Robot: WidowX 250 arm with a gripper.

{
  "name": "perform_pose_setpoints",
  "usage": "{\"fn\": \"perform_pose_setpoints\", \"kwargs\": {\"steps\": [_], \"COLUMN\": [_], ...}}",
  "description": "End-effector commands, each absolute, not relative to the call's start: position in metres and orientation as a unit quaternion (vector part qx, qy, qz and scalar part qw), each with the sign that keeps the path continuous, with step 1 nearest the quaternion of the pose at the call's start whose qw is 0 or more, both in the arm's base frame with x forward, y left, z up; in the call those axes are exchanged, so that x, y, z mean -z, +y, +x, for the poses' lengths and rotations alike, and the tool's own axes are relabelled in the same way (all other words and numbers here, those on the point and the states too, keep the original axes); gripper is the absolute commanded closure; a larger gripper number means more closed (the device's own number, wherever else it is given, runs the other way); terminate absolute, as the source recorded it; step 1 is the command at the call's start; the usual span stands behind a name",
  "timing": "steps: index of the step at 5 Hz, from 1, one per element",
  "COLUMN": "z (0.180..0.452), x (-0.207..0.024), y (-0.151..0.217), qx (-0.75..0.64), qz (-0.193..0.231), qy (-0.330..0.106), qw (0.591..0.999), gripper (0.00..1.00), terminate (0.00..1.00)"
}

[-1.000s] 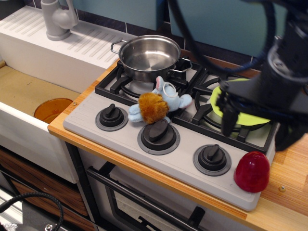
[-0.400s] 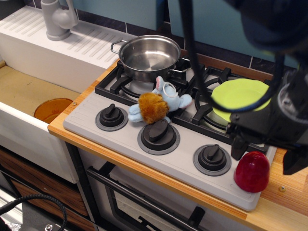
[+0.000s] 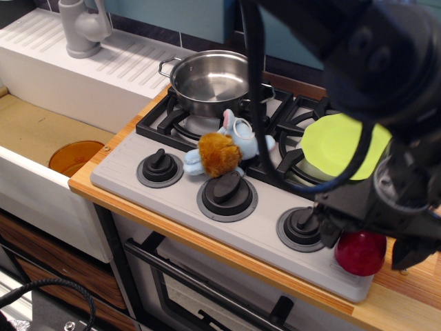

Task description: Put sweetpotato on plate and stuffedelephant in pot or pan on stove

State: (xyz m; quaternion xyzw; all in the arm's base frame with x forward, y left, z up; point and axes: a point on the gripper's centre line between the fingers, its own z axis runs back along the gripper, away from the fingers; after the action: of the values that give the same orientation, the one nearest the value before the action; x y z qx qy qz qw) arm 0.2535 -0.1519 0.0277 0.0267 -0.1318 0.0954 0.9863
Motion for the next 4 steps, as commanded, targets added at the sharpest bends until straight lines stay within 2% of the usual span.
{"fn": "perform_pose_setpoints", "kwargs": {"steps": [1,3,4], "z": [0.257,0.260,0.257], "x": [-0.018,-0.021,-0.036], "y": [-0.152,-0.147,-0.147], "qx": [-0.102,-0.090,-0.086], "qz": [-0.004,0.001,0.004], "qy": [-0.152,-0.149,-0.138], "qw": [0.983,0.985,0.987], "gripper": [1.00,1.00,1.00], "terminate": [0.00,0.00,0.00]}}
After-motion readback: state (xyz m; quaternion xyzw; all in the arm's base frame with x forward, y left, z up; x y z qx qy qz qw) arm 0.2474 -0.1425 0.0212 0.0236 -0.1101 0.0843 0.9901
